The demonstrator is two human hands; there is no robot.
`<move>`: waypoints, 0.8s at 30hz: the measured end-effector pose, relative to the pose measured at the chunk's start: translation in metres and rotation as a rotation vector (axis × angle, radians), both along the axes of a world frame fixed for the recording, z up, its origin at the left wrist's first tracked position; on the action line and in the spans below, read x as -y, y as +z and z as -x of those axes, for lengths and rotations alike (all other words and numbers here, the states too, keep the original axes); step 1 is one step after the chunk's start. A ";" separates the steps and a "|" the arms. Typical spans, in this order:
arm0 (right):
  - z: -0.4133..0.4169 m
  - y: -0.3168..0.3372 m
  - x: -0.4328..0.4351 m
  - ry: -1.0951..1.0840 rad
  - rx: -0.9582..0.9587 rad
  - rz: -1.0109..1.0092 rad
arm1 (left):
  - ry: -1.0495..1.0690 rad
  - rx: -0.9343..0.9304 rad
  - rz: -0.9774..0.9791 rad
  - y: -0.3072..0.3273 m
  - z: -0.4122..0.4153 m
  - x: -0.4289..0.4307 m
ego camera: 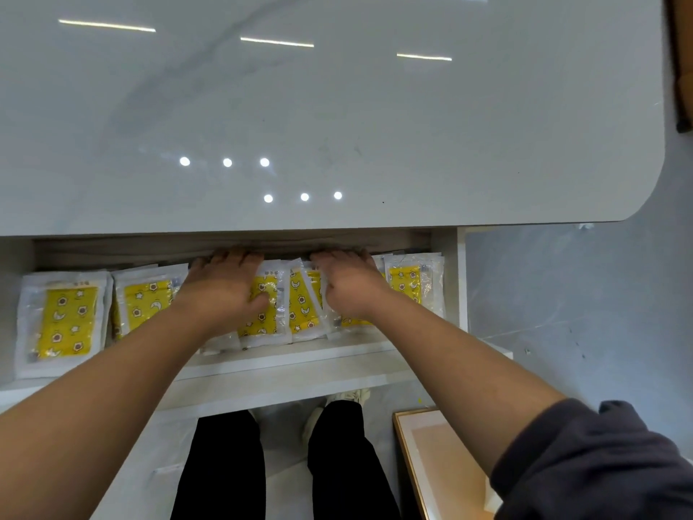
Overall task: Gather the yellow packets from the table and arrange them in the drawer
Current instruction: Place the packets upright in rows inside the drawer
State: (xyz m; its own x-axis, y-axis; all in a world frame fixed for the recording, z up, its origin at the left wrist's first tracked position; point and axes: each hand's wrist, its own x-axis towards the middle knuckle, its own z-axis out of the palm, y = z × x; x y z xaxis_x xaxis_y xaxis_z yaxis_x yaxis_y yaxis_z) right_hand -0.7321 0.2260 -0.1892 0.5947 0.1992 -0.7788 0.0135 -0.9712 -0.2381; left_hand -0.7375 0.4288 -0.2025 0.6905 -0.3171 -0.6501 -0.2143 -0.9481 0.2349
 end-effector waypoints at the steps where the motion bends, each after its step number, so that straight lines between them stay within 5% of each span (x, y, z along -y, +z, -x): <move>1: -0.003 0.002 -0.002 -0.011 -0.013 0.002 | 0.006 0.006 0.009 0.001 -0.003 -0.002; 24: 0.002 -0.009 -0.076 0.062 0.086 0.043 | -0.010 0.067 -0.005 -0.003 0.000 -0.067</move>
